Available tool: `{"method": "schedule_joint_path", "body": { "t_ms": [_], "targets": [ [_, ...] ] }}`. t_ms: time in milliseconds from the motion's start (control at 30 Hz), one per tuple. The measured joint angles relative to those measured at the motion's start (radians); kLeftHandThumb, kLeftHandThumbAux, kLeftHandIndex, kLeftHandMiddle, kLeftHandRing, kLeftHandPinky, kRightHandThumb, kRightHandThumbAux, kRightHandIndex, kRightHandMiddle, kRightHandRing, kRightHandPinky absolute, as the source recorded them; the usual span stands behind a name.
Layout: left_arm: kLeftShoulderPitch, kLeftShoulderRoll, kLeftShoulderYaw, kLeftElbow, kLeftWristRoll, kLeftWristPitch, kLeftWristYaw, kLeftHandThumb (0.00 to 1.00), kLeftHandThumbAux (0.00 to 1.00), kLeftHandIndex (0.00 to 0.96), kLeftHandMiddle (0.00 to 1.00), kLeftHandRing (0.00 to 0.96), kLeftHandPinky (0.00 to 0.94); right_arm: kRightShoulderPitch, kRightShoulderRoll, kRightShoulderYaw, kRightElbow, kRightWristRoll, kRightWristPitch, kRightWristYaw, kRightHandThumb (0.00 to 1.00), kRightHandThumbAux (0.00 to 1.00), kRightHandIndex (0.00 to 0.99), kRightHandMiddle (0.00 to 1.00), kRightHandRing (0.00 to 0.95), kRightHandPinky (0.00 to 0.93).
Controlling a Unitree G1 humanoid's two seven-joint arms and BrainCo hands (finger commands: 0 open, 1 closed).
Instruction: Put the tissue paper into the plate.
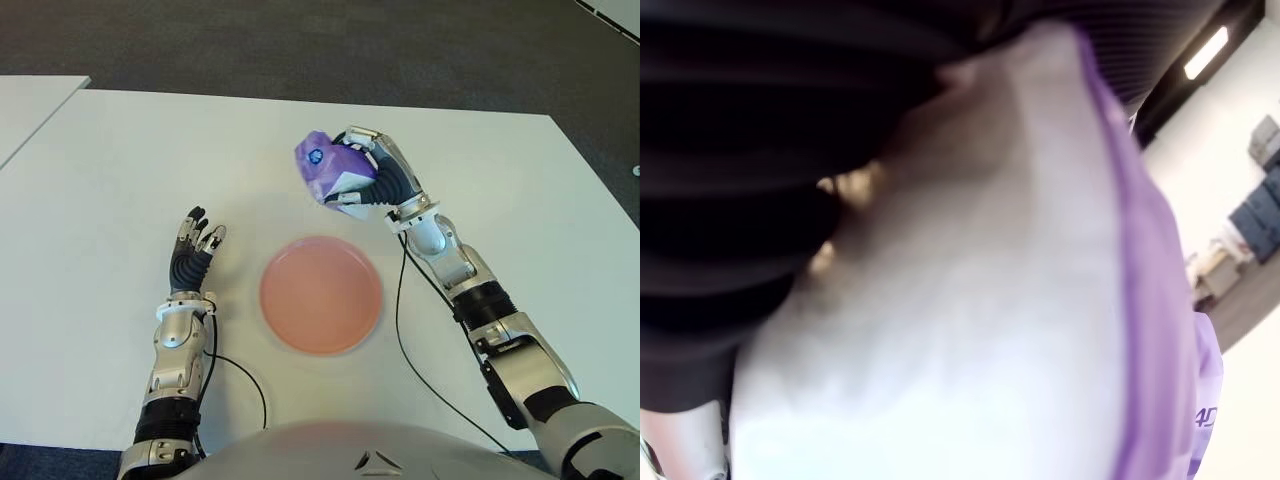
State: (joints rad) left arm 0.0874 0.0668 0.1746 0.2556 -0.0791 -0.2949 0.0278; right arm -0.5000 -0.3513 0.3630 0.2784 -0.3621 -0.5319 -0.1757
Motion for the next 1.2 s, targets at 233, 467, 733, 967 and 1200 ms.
{"method": "schedule_joint_path", "body": {
  "t_ms": [233,467,733,967,1200],
  "targets": [
    [0.0,-0.001,-0.001,0.0,0.0,0.022,-0.004,0.0,0.546,0.0,0.0,0.0,0.0,0.145,0.018,0.013,-0.252,0.158,0.058,0.241,0.716,0.714,0.44,0.838,0.834,0.824],
    [0.001,-0.003,-0.002,0.001,0.0,0.022,-0.005,0.0,0.544,0.0,0.0,0.0,0.0,0.203,0.011,0.033,-0.374,0.177,0.068,0.379,0.716,0.714,0.44,0.834,0.83,0.823],
    [-0.001,-0.003,-0.007,0.001,0.0,0.022,-0.005,0.0,0.543,0.0,0.0,0.0,0.0,0.234,0.016,0.062,-0.35,0.149,0.004,0.447,0.714,0.715,0.44,0.839,0.83,0.83],
    [-0.001,-0.003,-0.012,0.001,0.0,0.021,-0.005,0.0,0.548,0.0,0.0,0.0,0.0,0.235,0.015,0.066,-0.315,0.13,-0.035,0.481,0.713,0.715,0.44,0.84,0.83,0.829],
    [-0.001,-0.003,-0.013,0.005,0.0,0.015,-0.007,0.0,0.554,0.0,0.0,0.0,0.0,0.24,0.013,0.071,-0.306,0.088,-0.037,0.512,0.711,0.715,0.441,0.834,0.826,0.825]
  ]
}}
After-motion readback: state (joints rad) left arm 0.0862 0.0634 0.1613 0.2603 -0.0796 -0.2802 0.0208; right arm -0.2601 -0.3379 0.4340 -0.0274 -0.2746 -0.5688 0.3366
